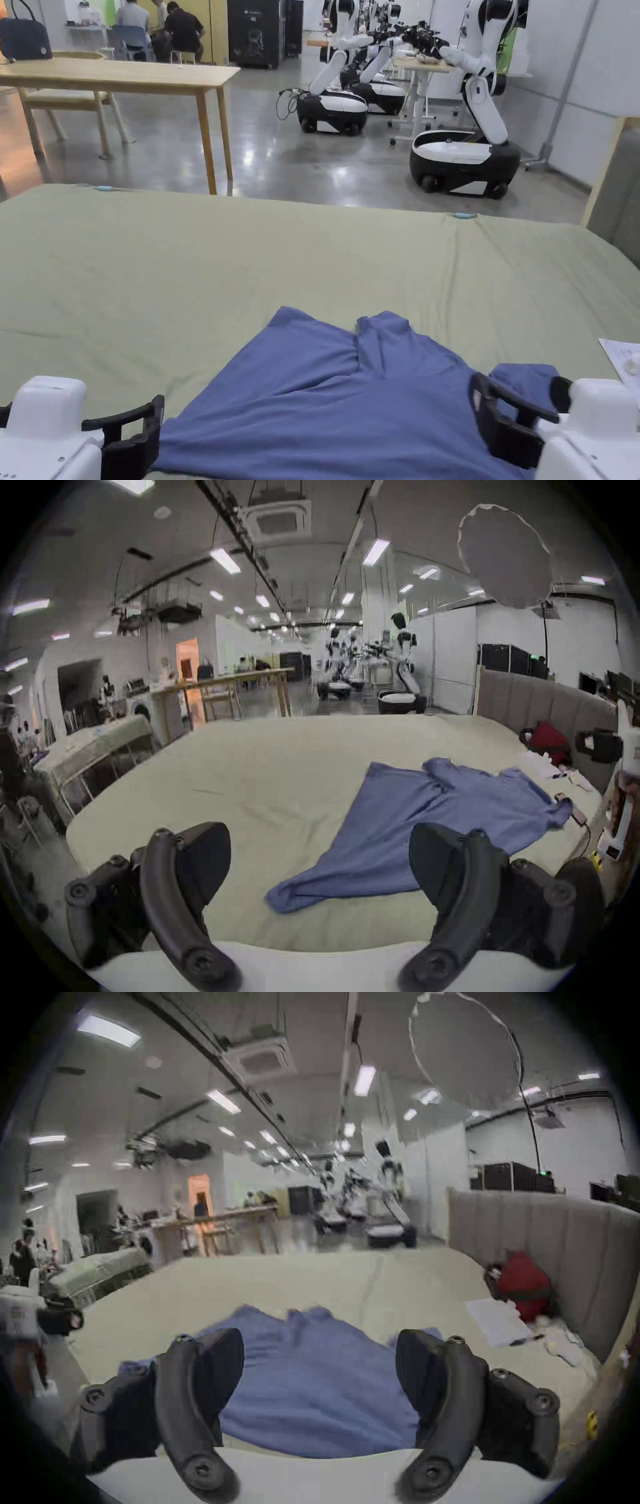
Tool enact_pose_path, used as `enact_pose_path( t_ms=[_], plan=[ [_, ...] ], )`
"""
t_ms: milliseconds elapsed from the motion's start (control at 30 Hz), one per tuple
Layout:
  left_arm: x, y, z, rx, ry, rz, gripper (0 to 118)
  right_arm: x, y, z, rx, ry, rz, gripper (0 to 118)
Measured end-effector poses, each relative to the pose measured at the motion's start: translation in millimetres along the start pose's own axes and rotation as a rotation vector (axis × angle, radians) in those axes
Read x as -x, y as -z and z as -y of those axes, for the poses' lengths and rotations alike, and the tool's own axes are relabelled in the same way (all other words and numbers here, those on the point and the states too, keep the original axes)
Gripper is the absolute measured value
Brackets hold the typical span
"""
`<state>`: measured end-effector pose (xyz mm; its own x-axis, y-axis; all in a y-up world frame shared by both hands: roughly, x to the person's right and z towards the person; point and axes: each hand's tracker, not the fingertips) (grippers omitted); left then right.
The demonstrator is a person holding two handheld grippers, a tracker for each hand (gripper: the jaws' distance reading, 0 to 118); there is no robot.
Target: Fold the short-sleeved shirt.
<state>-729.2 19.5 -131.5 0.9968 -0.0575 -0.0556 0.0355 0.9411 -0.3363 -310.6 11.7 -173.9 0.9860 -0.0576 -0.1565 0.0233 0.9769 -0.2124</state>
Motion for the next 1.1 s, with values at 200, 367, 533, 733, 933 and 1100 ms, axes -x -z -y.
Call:
enact_pose_path(
  t_ms=[200,367,533,733,933,1100],
  plan=[
    [8,8,58,0.202,0.098,-0.094,0,54,14,44,0.045,-0.086,-0.059,1],
    [46,12,79,0.237,0.074,-0.056,0,57,26,54,0.096,-0.095,-0.087,1],
    [73,33,90,0.296,0.022,-0.056,8,51,37,61,0.135,-0.069,-0.093,1],
    [87,75,97,0.344,0.024,-0.012,106,47,49,64,0.188,-0.048,-0.097,1],
    [106,132,92,0.388,-0.005,0.056,93,42,59,62,0.223,-0.035,-0.081,1],
    [107,170,96,0.474,0.097,0.218,85,39,68,61,0.245,-0.02,-0.066,1]
  ],
)
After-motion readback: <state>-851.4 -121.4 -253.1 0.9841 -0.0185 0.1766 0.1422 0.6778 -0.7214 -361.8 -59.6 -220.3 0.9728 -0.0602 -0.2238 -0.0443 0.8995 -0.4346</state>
